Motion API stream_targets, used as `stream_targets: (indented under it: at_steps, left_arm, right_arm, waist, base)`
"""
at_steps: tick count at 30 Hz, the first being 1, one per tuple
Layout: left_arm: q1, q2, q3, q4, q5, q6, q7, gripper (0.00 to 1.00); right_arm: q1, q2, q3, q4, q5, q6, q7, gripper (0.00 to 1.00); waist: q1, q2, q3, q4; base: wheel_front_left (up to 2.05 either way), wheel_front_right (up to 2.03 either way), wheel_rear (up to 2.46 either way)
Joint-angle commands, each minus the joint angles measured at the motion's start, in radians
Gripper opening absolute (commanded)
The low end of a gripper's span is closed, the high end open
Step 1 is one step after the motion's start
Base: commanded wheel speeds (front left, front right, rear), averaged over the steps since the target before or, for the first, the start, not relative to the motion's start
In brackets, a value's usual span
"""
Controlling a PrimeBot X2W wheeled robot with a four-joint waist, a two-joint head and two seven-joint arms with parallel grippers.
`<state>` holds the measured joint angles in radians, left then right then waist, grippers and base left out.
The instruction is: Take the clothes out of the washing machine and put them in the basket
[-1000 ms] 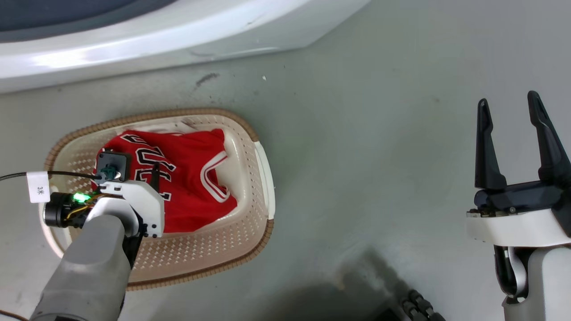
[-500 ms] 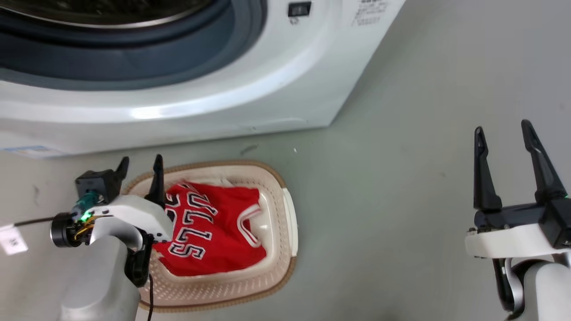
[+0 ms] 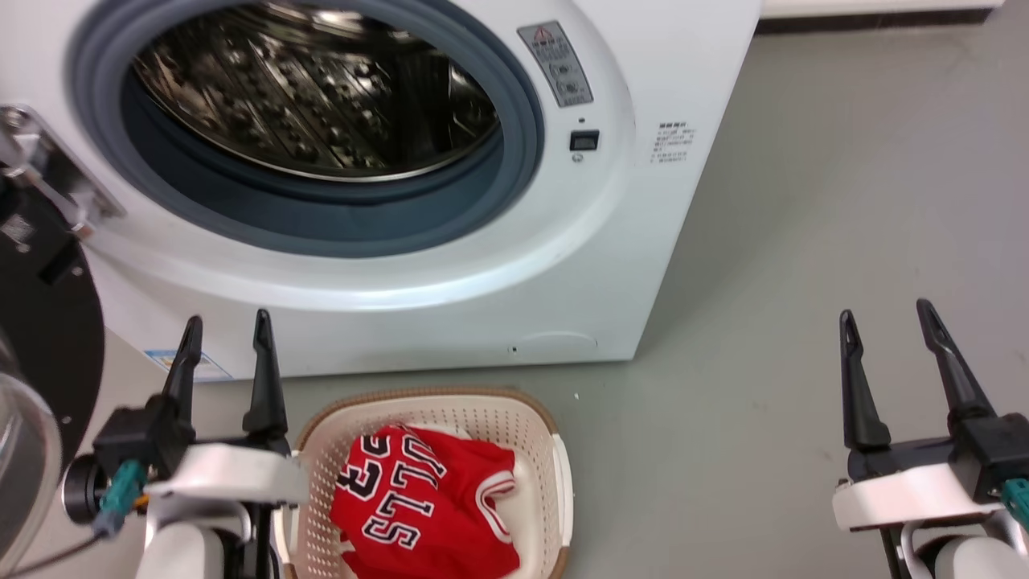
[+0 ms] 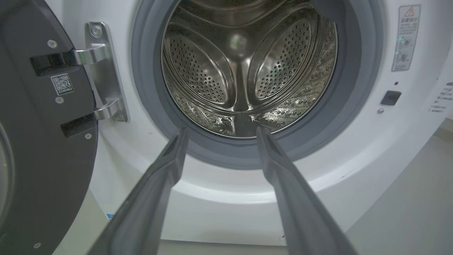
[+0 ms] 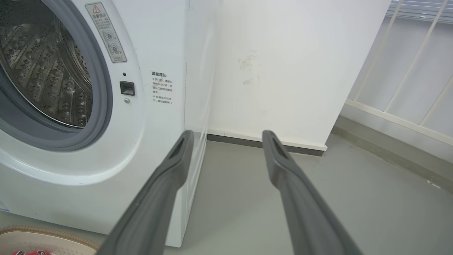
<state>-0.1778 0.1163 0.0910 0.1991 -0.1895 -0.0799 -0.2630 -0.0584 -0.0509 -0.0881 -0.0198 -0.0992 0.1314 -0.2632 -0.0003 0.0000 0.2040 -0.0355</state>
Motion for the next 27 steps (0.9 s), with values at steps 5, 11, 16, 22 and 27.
stream_targets:
  at_steps: [5,11,16,22,27]
  left_arm:
    - [0.127,-0.044,0.024,-0.120,0.051,-0.018,-0.003,1.00]
    - [0.213,-0.056,0.002,-0.169,0.097,-0.030,-0.003,1.00]
    - [0.253,-0.062,-0.006,-0.196,0.117,-0.025,-0.003,1.00]
    - [0.278,-0.065,-0.015,-0.209,0.129,-0.017,-0.003,1.00]
    - [0.275,-0.066,-0.022,-0.206,0.132,-0.015,-0.003,1.00]
  right_arm:
    - [0.053,0.002,0.003,0.007,-0.003,-0.001,-0.002,1.00]
    - [0.103,0.001,-0.007,0.007,0.033,-0.001,-0.002,1.00]
    - [0.137,0.001,-0.010,0.009,0.054,-0.001,-0.002,1.00]
    - [0.156,0.001,-0.003,0.012,0.062,-0.001,-0.002,1.00]
    - [0.155,0.001,-0.008,0.014,0.064,-0.001,-0.002,1.00]
  waist:
    - [0.0003,0.0000,-0.097,0.020]
    - [0.0003,0.0000,-0.137,0.013]
    - [0.0003,0.0000,-0.159,-0.001]
    - [0.0003,0.0000,-0.173,-0.013]
    - [0.0003,0.0000,-0.178,-0.014]
  base:
    - [0.00,0.00,0.00]
    - [0.00,0.00,0.00]
    - [0.00,0.00,0.00]
    - [0.00,0.00,0.00]
    - [0.00,0.00,0.00]
